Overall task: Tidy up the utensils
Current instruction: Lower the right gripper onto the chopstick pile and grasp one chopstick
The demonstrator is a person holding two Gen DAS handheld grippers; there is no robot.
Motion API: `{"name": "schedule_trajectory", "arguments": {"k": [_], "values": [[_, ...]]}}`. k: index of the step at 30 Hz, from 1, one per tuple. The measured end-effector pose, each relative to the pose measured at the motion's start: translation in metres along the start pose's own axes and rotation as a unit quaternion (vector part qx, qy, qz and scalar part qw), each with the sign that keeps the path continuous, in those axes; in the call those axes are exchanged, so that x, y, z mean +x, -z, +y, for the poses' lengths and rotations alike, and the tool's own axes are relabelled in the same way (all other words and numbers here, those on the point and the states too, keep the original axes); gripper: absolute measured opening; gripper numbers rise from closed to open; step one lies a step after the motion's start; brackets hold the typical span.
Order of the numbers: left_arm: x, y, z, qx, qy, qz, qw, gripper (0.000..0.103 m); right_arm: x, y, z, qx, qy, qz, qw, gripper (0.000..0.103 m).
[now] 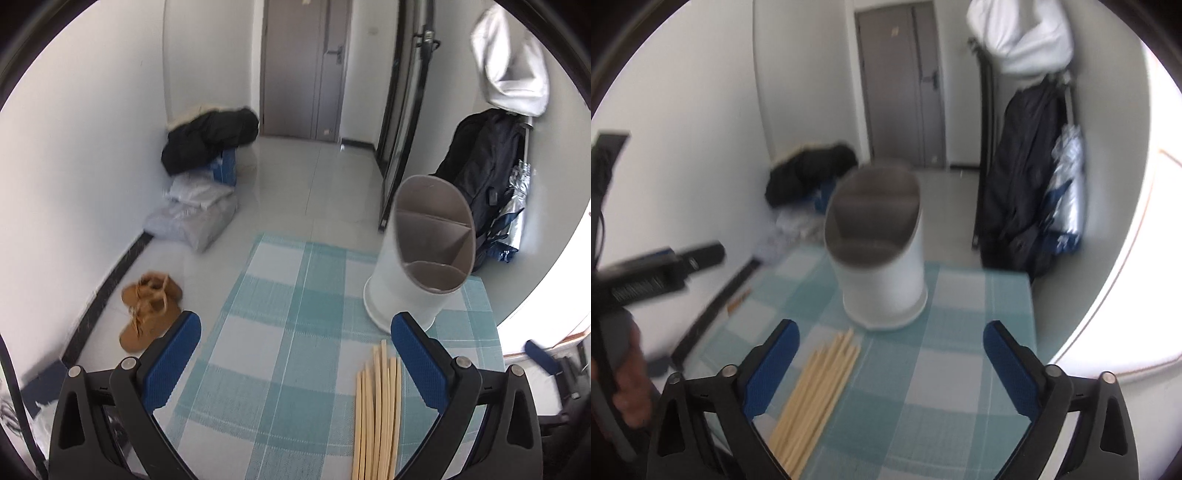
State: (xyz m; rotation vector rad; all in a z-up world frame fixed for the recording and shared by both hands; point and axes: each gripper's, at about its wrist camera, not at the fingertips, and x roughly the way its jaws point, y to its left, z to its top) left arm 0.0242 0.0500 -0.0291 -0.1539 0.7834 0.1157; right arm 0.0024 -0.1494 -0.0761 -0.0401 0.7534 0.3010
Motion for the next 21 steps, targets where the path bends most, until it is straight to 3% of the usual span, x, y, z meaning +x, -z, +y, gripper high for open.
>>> {"name": "schedule_trajectory", "arguments": {"k": [4,8,13,16,21], "values": [[0.01,-0.005,0.02,-0.027,-0.007,0.021,0.9994,0.1,0.044,0.014,0.006,-0.013,-0.006,0.082,0.996,0.074],[0.023,-0.009,0.033,-0.049,-0.007,0.047,0.9977,0.1,0.075,0.023,0.013,-0.025,-0.001,0.136,0.99,0.064],[0.033,-0.011,0.046,-0.075,0.001,0.068,0.9948,0.1,0.095,0.03,0.023,-0.034,0.0,0.168,0.985,0.06],[0.035,-0.013,0.051,-0.089,0.008,0.076,0.9932,0.1,0.103,0.032,0.029,-0.043,0.008,0.187,0.981,0.049],[0.039,-0.014,0.057,-0.102,0.016,0.085,0.991,0.1,0.104,0.031,0.039,-0.055,0.018,0.199,0.978,0.049]]}}
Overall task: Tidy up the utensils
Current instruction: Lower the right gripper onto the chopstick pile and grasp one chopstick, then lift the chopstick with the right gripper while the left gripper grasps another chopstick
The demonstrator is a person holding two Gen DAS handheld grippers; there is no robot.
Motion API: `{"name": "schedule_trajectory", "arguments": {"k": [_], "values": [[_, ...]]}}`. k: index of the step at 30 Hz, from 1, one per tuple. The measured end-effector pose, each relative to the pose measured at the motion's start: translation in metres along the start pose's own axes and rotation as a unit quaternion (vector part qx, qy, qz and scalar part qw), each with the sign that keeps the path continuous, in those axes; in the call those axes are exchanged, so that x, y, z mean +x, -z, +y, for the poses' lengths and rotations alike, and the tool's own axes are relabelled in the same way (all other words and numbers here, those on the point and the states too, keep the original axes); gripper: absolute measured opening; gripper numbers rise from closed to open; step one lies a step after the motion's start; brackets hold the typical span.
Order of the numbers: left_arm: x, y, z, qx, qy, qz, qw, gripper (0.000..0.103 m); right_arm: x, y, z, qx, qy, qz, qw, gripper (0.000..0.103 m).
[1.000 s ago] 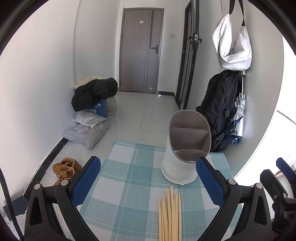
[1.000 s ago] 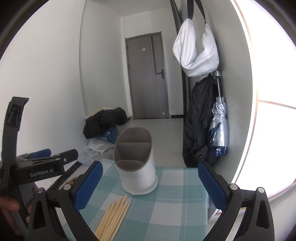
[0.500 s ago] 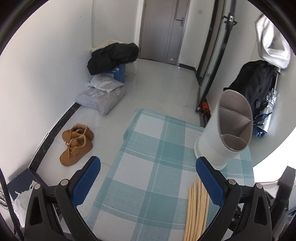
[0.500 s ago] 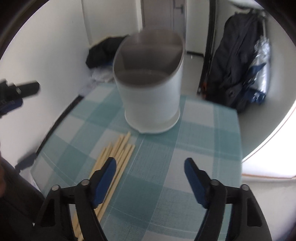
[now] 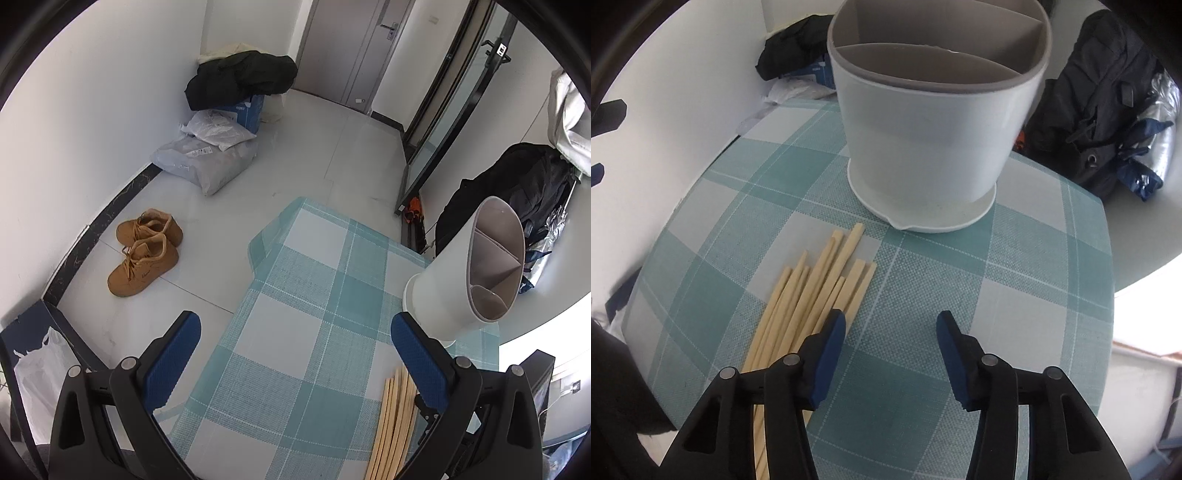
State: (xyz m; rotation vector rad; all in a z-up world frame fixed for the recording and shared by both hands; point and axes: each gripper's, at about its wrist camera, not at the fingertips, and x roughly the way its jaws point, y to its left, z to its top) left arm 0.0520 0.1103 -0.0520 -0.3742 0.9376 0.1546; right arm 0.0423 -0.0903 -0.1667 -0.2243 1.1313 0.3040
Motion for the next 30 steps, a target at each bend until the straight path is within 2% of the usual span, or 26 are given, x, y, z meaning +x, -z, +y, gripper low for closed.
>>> {"name": "schedule_trajectory", "arguments": {"k": [3,6,11,13,14,16,18,22,25,30], "values": [[0.003,-0.002,0.006,-0.011,0.006,0.009,0.9999,0.1,0.001,-0.005,0.006,-0.018,0.012,0.019,1.0,0.047],[0.003,-0.003,0.012,-0.019,0.003,0.009,0.9998,0.1,0.002,-0.013,0.006,-0.024,0.015,0.028,0.999,0.041],[0.005,-0.003,0.019,-0.019,-0.01,0.007,0.9997,0.1,0.01,-0.027,0.01,-0.028,0.009,0.03,0.999,0.04],[0.008,-0.001,0.022,-0.018,-0.006,0.013,0.9997,0.1,0.012,-0.03,0.008,-0.019,-0.016,0.031,0.999,0.027],[0.009,-0.001,0.024,-0.019,0.001,0.018,0.9997,0.1,0.012,-0.031,0.007,-0.019,-0.016,0.027,0.999,0.024],[0.013,0.003,0.027,-0.025,0.016,0.032,0.9991,0.1,0.013,-0.033,0.005,-0.016,-0.022,0.02,0.999,0.006],[0.017,0.009,0.029,-0.029,0.017,0.041,0.9986,0.1,0.012,-0.031,-0.002,0.004,-0.041,0.015,0.999,0.004],[0.025,0.022,0.022,-0.019,0.031,0.07,0.9969,0.1,-0.006,-0.019,-0.027,0.049,-0.079,-0.023,0.995,0.004],[0.031,0.035,0.004,0.019,0.03,0.091,0.9952,0.1,-0.02,-0.011,-0.045,0.085,-0.105,-0.055,0.989,0.004],[0.035,0.055,-0.023,0.078,0.034,0.124,0.9886,0.099,-0.043,0.004,-0.081,0.148,-0.153,-0.121,0.969,0.004]]}}
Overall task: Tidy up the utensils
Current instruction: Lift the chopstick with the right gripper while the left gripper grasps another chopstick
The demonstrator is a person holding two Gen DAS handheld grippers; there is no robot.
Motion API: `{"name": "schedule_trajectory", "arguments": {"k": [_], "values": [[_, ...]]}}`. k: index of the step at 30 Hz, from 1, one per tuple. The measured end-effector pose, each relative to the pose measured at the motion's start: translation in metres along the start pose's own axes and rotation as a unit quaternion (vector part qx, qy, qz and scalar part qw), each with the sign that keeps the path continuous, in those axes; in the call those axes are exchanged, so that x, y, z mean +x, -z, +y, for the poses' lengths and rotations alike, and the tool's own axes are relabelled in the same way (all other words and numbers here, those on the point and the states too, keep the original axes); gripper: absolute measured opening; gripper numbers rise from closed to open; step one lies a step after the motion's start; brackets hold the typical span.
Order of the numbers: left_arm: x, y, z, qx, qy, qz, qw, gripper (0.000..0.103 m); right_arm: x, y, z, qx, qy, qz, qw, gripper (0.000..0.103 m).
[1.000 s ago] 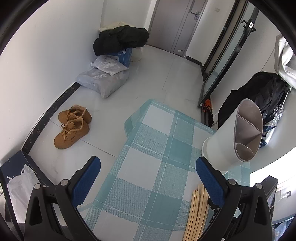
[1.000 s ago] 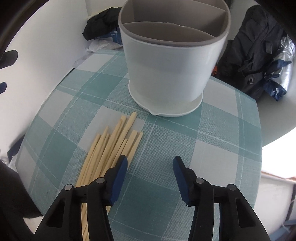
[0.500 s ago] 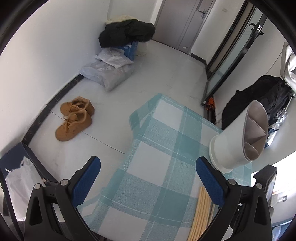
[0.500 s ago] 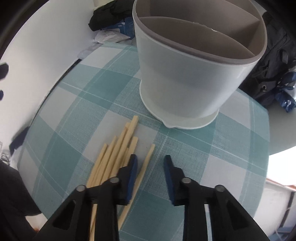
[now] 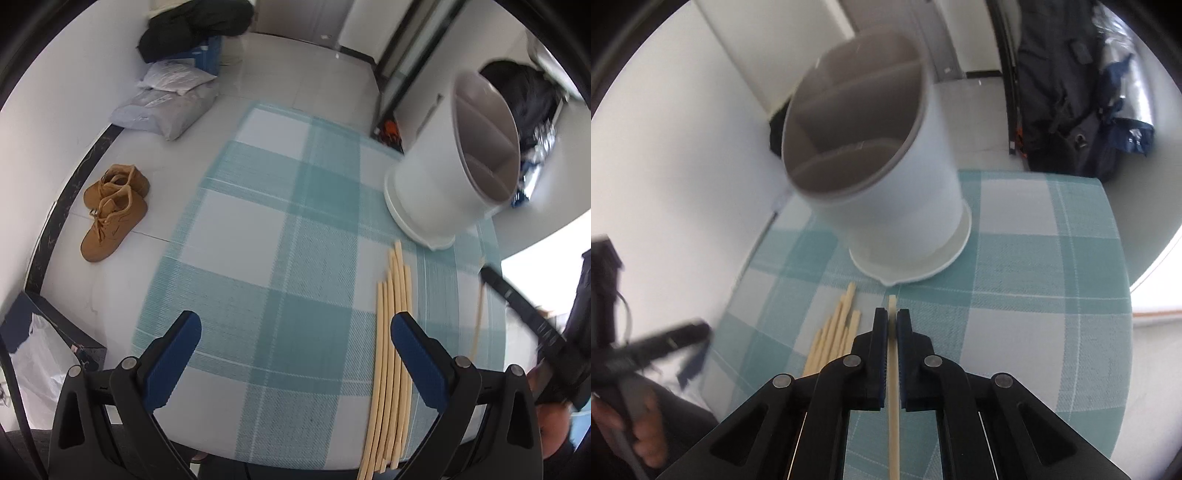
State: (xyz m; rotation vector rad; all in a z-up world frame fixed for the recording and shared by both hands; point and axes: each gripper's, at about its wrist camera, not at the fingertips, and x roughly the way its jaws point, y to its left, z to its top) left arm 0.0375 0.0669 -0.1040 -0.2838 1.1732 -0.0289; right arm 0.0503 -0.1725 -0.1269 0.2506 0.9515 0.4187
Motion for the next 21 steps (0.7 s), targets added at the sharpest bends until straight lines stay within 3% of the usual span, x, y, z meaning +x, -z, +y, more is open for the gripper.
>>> {"name": "schedule_trajectory", "arguments": {"k": [4,10,21], "values": [[0.008,0.011,-0.019,0.047,-0.015,0.02,0.9986,0.099,-0.018,0.003,-0.016,0.045,-0.028,-0.045,0.998,0.004],[0.022,0.021,-0.03,0.076,-0.032,0.056,0.995,0.098,-0.051,0.007,-0.043,0.097,-0.066,-0.088,0.989,0.004],[0.037,0.023,-0.028,0.089,-0.064,0.079,0.9908,0.099,-0.074,-0.001,-0.04,0.102,-0.076,-0.127,0.984,0.004]]}}
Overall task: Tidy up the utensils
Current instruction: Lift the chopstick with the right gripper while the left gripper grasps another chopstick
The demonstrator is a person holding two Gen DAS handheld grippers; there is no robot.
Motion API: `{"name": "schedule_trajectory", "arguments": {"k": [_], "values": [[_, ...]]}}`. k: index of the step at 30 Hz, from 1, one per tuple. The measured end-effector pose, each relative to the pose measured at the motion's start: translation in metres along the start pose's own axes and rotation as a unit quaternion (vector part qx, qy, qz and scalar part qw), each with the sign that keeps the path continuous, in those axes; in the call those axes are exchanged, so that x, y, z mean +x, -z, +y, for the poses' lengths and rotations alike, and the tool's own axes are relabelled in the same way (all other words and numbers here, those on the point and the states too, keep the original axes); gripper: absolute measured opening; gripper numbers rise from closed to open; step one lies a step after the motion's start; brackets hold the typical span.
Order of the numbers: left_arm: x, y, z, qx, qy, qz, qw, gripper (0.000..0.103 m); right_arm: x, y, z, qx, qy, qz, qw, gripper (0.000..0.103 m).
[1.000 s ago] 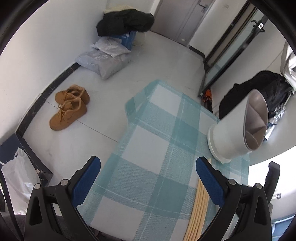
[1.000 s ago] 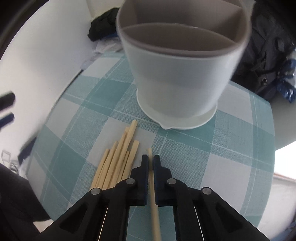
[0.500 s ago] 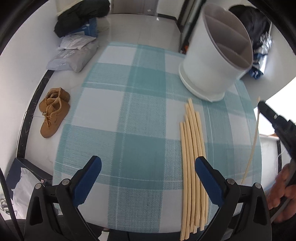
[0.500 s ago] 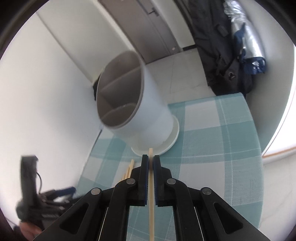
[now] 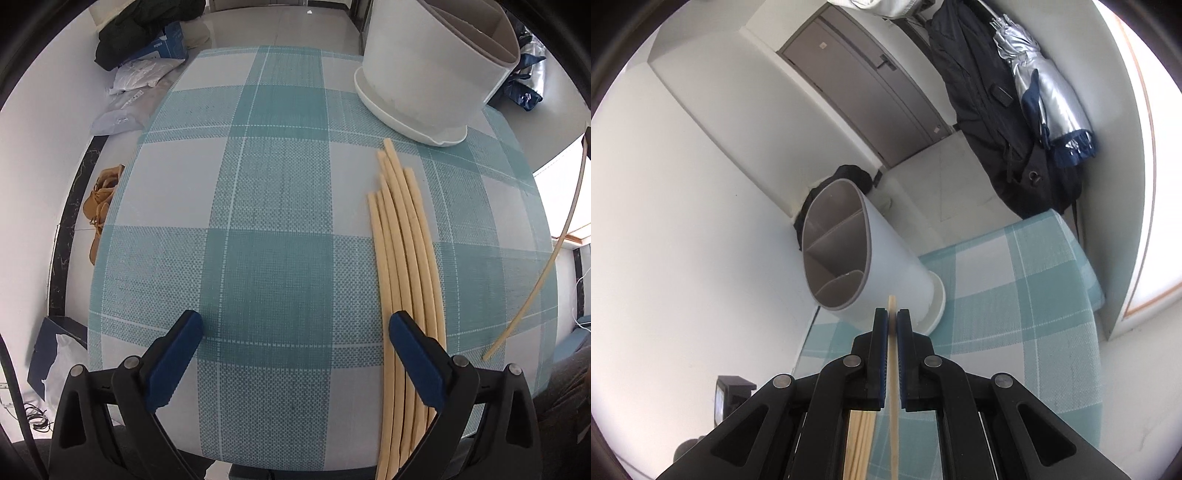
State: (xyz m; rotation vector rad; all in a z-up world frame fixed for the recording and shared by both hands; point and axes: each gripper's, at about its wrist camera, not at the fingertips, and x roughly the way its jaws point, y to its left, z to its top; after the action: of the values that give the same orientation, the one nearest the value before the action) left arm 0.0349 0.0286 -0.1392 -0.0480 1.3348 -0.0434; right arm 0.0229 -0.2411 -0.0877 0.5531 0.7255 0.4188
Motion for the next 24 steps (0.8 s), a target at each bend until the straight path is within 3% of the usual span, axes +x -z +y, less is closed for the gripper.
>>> {"name": "schedule_trajectory", "arguments": {"k": [9,20,24], "values": [[0.005,-0.005,-0.006,-0.004,-0.007,-0.004,1.0,0.099,-0.008,0.003,0.012,-0.036,0.003,-0.01,0.999,0.004],[0.013,-0.014,0.001,-0.009,-0.034,-0.002,0.9994,0.098,-0.012,0.003,0.002,-0.025,0.01,-0.01,1.0,0.004],[0.011,-0.018,-0.002,-0.004,-0.031,-0.013,0.9994,0.086,-0.012,0.003,0.001,-0.023,0.011,-0.012,1.0,0.004]]}}
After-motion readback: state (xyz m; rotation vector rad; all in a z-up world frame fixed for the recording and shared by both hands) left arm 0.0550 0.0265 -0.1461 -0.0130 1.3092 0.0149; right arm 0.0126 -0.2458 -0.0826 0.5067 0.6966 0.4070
